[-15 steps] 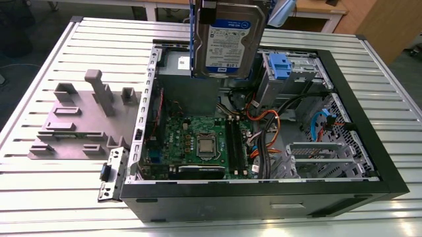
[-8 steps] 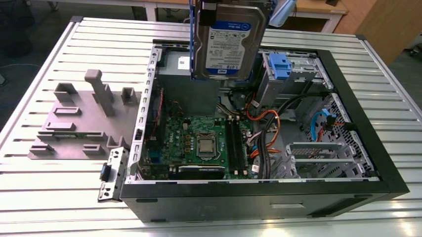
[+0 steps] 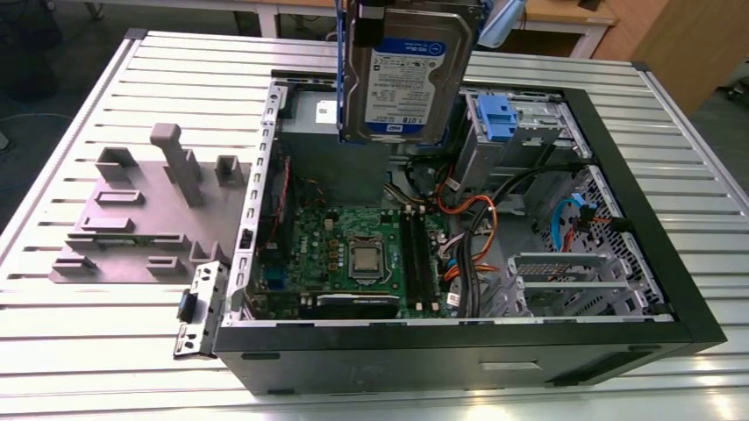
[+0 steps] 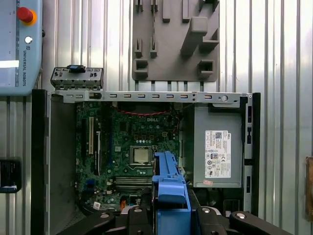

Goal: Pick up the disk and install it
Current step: 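Insert the disk into the insertion slot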

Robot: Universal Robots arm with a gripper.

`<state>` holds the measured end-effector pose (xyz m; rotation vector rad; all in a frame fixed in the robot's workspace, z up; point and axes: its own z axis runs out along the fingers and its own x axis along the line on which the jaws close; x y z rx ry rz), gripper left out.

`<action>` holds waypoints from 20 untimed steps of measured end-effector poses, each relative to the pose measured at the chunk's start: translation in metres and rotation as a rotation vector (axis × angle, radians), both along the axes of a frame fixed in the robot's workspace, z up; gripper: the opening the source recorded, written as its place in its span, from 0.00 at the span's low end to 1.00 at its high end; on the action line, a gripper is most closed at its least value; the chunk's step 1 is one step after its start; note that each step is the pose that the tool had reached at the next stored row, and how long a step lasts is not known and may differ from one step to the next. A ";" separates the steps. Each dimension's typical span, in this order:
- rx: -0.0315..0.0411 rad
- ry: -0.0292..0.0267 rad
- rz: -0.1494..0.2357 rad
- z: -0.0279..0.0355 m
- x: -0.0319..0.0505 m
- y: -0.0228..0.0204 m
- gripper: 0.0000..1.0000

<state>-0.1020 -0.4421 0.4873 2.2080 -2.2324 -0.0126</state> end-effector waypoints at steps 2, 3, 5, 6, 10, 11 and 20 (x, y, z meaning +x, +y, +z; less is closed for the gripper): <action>-0.0001 0.0000 0.000 0.0000 0.0000 -0.0001 0.36; 0.0000 0.0000 0.000 0.0000 0.0001 -0.0001 0.36; 0.0000 0.0000 0.000 0.0000 0.0009 -0.0002 0.36; 0.0000 0.0000 0.000 0.0000 0.0014 -0.0001 0.36; 0.0000 0.0000 0.000 0.0000 0.0042 -0.0001 0.36; -0.0001 0.0000 0.000 0.0000 0.0050 -0.0001 0.36; 0.0000 0.0000 0.000 0.0000 0.0110 -0.0001 0.36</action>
